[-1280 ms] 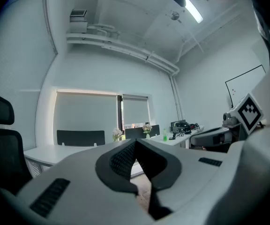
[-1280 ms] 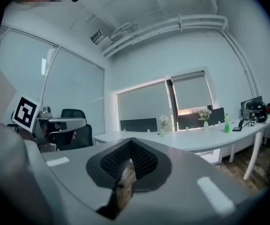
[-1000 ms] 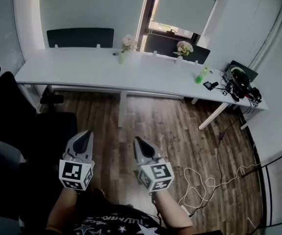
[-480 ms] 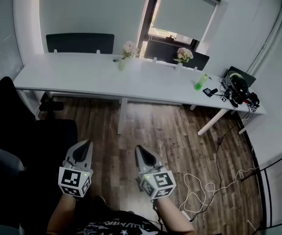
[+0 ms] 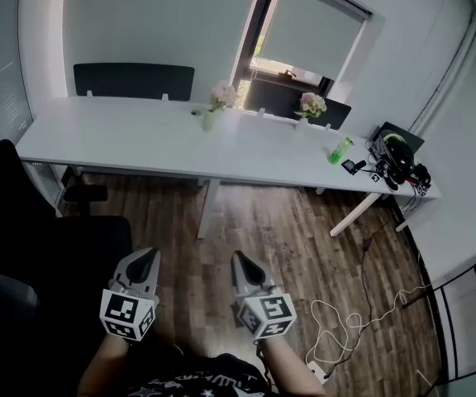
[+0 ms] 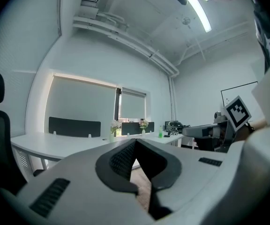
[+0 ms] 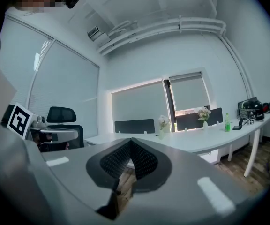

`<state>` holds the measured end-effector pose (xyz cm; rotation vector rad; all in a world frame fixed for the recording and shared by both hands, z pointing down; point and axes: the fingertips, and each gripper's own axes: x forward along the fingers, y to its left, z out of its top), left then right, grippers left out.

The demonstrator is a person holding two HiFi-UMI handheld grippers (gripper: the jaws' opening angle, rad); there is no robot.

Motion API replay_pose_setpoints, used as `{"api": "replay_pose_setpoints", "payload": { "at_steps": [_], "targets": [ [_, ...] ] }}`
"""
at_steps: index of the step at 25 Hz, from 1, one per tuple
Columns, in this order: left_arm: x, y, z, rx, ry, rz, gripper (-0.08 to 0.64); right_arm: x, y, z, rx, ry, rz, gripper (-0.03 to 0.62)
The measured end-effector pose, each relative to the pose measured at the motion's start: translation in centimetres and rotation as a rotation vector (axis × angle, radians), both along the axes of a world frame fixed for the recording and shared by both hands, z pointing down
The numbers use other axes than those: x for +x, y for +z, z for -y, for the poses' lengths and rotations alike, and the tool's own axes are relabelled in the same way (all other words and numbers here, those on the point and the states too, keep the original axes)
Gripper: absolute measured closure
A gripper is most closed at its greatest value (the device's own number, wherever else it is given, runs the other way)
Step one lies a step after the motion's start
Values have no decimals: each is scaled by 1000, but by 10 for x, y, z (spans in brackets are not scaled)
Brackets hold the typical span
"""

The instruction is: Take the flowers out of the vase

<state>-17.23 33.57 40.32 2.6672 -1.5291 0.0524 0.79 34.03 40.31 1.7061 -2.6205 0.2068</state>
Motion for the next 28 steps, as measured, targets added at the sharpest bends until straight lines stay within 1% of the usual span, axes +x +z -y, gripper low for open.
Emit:
{"api": "replay_pose_setpoints", "payload": {
  "at_steps": [2, 4, 6, 9, 12, 15, 18, 21, 24, 28],
  "targets": [
    [-5, 1, 11, -9, 20, -4, 552, -7, 5, 2, -21, 9, 18, 591],
    [-5, -2, 19, -11, 39, -16, 552, -12, 6, 3, -34, 0, 10, 591],
    [-4, -6, 26, 5, 48, -15, 552, -12, 9, 8, -46, 5, 2, 591],
    [-8, -11, 38, 27, 46, -18, 553, -12, 19, 23, -78, 22, 26, 591],
    [-12, -11, 47, 25, 36, -31, 552, -18, 29, 40, -83, 8, 25, 591],
    [-20, -5, 64, 17, 0, -8, 552, -26, 35, 65, -87, -13, 41, 591],
    [-28, 0, 85, 7, -43, 9, 554, -35, 36, 92, -92, -54, 50, 591],
    [-29, 1, 113, 4, -55, 9, 553, -39, 32, 126, -76, -78, 50, 591],
    [-23, 4, 146, 0, -65, 16, 553, -33, 35, 161, -83, -84, 64, 591],
    [-4, 9, 190, -16, -63, 19, 552, -19, 40, 208, -98, -90, 71, 591]
  ]
}}
